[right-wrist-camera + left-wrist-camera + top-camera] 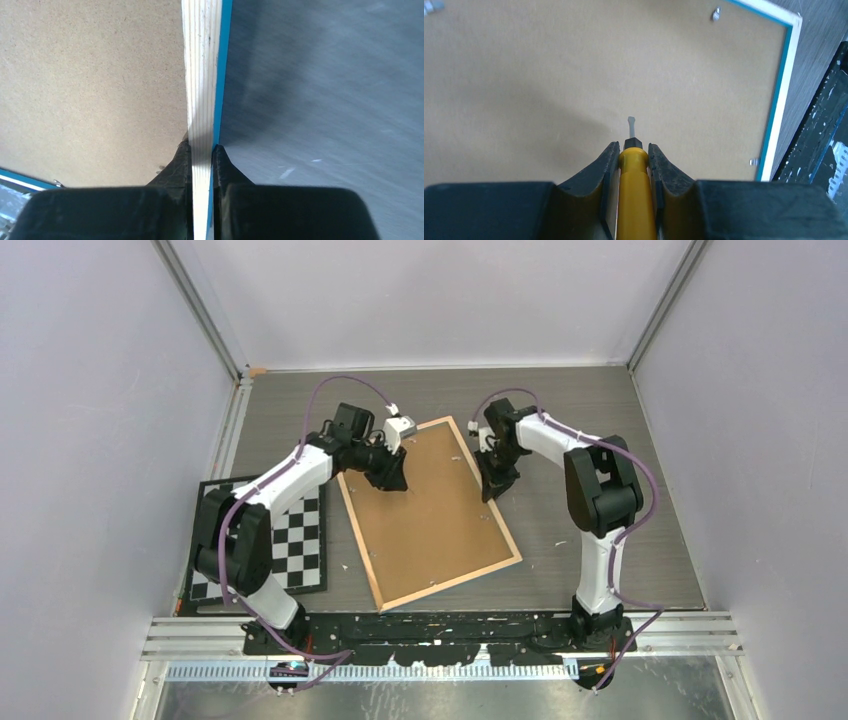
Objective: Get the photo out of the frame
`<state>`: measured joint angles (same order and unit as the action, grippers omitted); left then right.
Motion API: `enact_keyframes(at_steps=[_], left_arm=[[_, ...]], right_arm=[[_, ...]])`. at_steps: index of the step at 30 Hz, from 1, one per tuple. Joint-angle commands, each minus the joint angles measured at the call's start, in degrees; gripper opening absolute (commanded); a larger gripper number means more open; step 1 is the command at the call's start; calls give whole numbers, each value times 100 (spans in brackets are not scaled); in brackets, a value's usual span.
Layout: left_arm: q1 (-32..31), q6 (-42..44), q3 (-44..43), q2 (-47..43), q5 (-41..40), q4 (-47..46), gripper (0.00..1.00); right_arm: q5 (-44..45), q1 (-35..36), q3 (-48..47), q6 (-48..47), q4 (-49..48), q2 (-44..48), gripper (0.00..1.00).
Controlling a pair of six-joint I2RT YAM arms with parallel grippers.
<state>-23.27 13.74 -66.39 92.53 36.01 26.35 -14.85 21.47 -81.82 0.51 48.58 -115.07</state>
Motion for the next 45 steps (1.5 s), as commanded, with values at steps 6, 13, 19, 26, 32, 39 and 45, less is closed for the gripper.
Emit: enact_keyframes(at_steps=[6, 13, 19, 26, 32, 39, 45], left_arm=[[312, -214, 14, -244, 19, -264, 0], [535, -436, -80, -242, -26, -278, 0], [1132, -1327, -154, -250, 117, -598, 0], [1902, -2266, -221, -503, 6, -1008, 0], [2716, -2867, -278, -662, -384, -1223, 0], [3332, -3127, -260, -886, -664, -1187, 0], [3502, -3158, 86, -1238, -558, -1198, 0]], right_arm=[[364, -701, -2193, -2212, 291, -1232, 5], [560, -704, -4605, -2441, 611, -2142, 17], [465, -612, -5070, -1486, 380, -1869, 57], [13, 170, -4408, -537, 113, -1128, 64], [-190, 1107, -4125, 44, -132, -1082, 64], [121, 1923, -4499, 239, -277, -1714, 62], [398, 2191, -5068, 268, -240, -2494, 58]])
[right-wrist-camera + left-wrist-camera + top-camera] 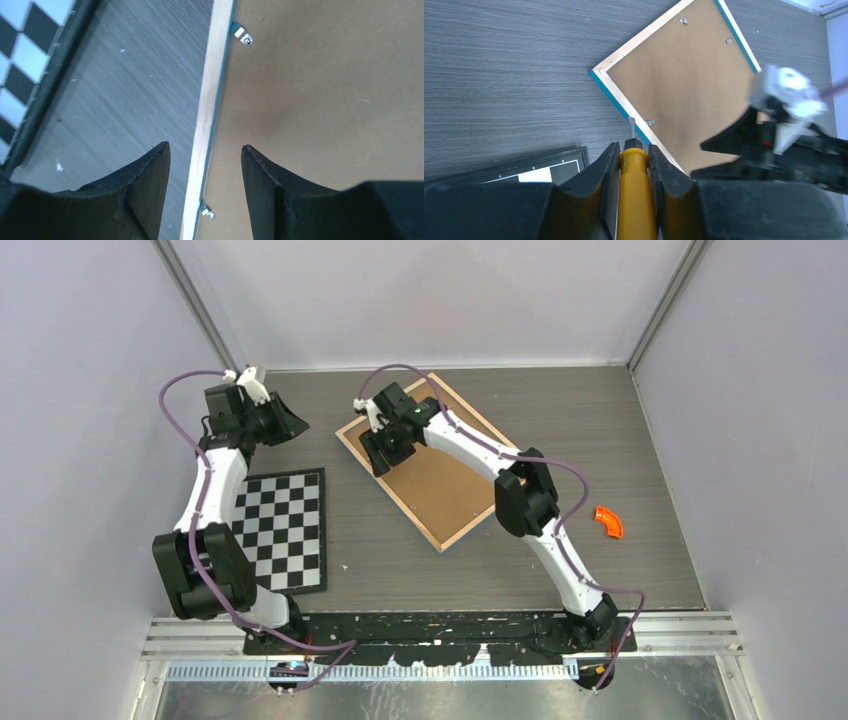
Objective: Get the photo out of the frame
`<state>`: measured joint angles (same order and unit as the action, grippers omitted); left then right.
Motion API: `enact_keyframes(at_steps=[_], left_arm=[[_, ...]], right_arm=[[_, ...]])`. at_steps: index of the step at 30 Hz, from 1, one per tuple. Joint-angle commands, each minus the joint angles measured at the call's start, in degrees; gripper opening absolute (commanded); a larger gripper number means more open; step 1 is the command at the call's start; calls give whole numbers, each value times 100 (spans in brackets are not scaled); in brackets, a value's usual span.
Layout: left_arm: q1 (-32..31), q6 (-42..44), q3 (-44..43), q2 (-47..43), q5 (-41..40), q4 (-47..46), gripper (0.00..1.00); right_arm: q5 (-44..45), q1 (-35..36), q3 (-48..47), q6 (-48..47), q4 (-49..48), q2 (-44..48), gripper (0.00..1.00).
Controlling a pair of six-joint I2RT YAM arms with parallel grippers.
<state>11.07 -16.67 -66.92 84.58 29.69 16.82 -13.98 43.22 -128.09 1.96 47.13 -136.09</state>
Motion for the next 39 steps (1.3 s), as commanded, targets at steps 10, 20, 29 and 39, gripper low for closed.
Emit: enact_keyframes(at_steps=[10, 20, 29, 39], left_arm=[[188, -91, 481, -812, 142, -199, 0], [190, -187, 499, -763, 235, -287, 0], [188, -52, 402, -658, 555, -282, 0], [104, 181, 361, -502, 765, -174, 0]], right_arm=[[701, 369, -412, -319, -172, -832, 54], [738, 675, 314, -907, -126, -676, 45], [106, 745, 2154, -3066, 56, 278, 1], [-854, 748, 3978, -5471, 329, 1765, 1]])
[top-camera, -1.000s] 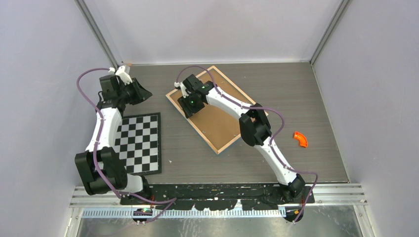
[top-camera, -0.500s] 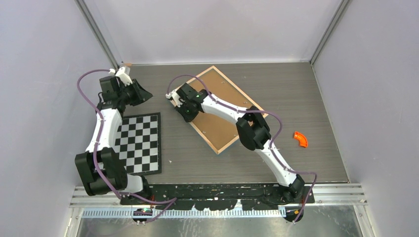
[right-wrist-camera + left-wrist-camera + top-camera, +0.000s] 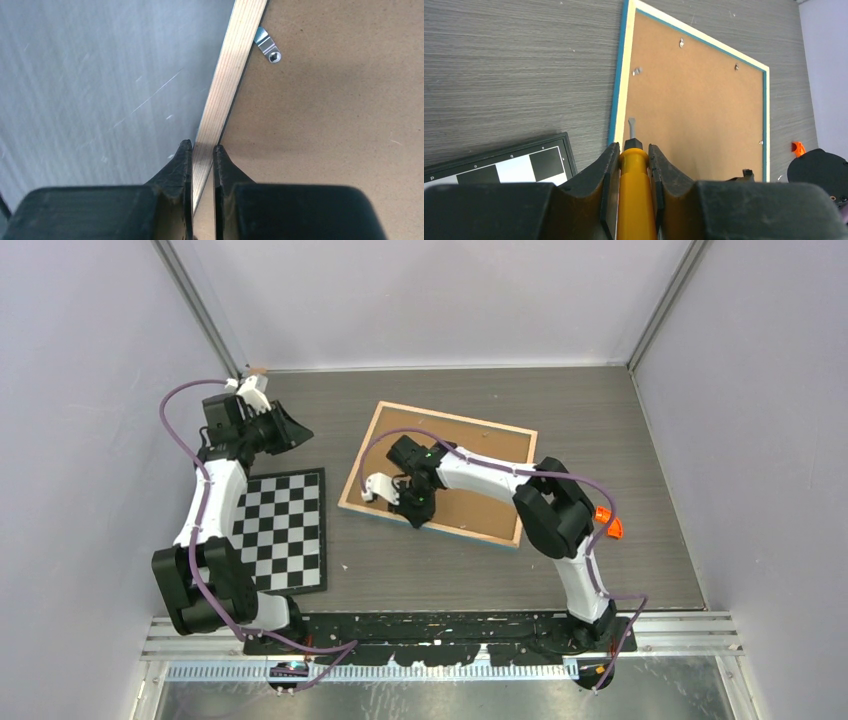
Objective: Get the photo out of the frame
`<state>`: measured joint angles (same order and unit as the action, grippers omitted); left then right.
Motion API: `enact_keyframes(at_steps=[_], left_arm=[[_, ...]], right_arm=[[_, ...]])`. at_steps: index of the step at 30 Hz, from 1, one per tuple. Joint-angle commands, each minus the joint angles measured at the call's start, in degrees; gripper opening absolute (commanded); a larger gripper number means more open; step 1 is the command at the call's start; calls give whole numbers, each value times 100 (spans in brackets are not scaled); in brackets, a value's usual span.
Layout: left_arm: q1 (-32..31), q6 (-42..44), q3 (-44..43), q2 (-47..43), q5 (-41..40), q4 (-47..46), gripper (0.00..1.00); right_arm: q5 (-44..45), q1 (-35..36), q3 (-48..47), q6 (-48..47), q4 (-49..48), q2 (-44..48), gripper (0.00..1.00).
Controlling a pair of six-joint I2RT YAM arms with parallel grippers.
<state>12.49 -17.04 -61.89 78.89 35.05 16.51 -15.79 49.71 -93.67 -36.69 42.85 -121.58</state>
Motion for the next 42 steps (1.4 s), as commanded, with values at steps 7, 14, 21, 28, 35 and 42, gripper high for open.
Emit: enact_keyframes(at_steps=[7, 14, 21, 28, 35, 42], left_arm=[[-142, 379, -184, 198, 273, -31, 0], [-515, 851, -292, 300, 536, 113, 0], [-1677, 1608, -658, 723, 372, 276, 0], [-2224, 1445, -1434, 1728, 174, -327, 0], [-3017, 1439, -2488, 2901, 14, -526, 0], [-4044, 1595, -3089, 3637, 44, -652, 0]], right_arm=[[-707, 145, 856, -2811, 1424, 608, 1], [-233, 114, 1515, -3720, 1390, 1073, 1], [-119, 35, 1988, -2700, 393, 1874, 51], [-559, -1025, 1384, -650, 456, 2531, 70], [-925, -3423, 1253, 2090, 641, 2758, 69], [-1088, -5075, 1816, 3181, 875, 2534, 65]])
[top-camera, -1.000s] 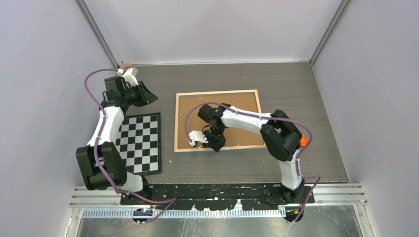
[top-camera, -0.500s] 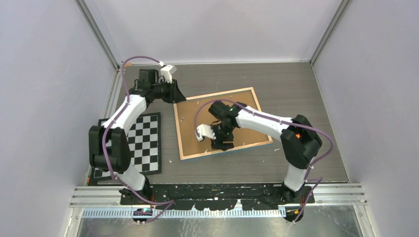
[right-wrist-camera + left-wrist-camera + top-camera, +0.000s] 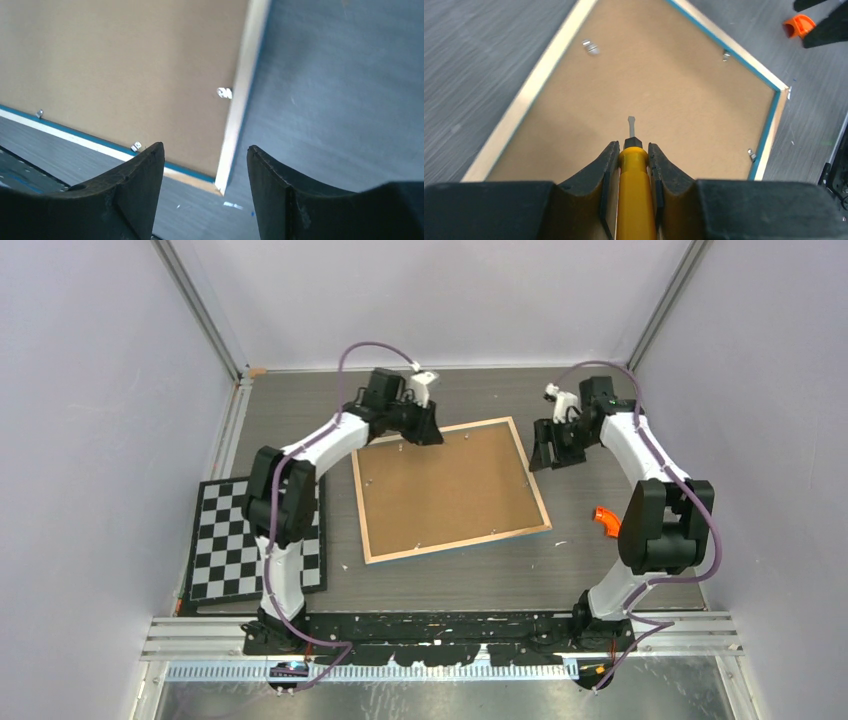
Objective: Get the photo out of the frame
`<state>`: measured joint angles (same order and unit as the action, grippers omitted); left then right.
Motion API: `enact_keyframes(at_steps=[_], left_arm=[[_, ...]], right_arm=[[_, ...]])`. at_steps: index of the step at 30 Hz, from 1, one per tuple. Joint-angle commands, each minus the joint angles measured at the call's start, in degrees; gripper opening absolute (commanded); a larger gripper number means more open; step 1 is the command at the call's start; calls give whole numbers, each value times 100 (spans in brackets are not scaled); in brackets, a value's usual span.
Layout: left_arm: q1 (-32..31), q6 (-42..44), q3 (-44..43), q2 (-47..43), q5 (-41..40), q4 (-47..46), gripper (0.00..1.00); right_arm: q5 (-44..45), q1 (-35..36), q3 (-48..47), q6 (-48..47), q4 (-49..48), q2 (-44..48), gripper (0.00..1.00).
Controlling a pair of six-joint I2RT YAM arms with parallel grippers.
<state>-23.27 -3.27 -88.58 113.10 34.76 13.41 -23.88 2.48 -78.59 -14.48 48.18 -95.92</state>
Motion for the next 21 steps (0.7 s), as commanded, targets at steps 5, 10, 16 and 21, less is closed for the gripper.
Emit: enact_keyframes(at_steps=[5, 10, 16, 21], left_arm=[[-1141, 462, -803, 672, 95, -438, 0], [-1729, 729, -958, 972, 231, -672, 0], [-2231, 782, -1134, 1342, 154, -1120, 0], [-2489, 801, -1472, 1670, -116, -1219, 0]], right_arm=[[-108, -579, 1000, 1034, 49, -61, 64], [153, -785, 1184, 1063, -68, -419, 59], [178, -863, 1059, 1180, -134, -915, 52], [86, -855, 918, 1246, -125, -1170, 45]])
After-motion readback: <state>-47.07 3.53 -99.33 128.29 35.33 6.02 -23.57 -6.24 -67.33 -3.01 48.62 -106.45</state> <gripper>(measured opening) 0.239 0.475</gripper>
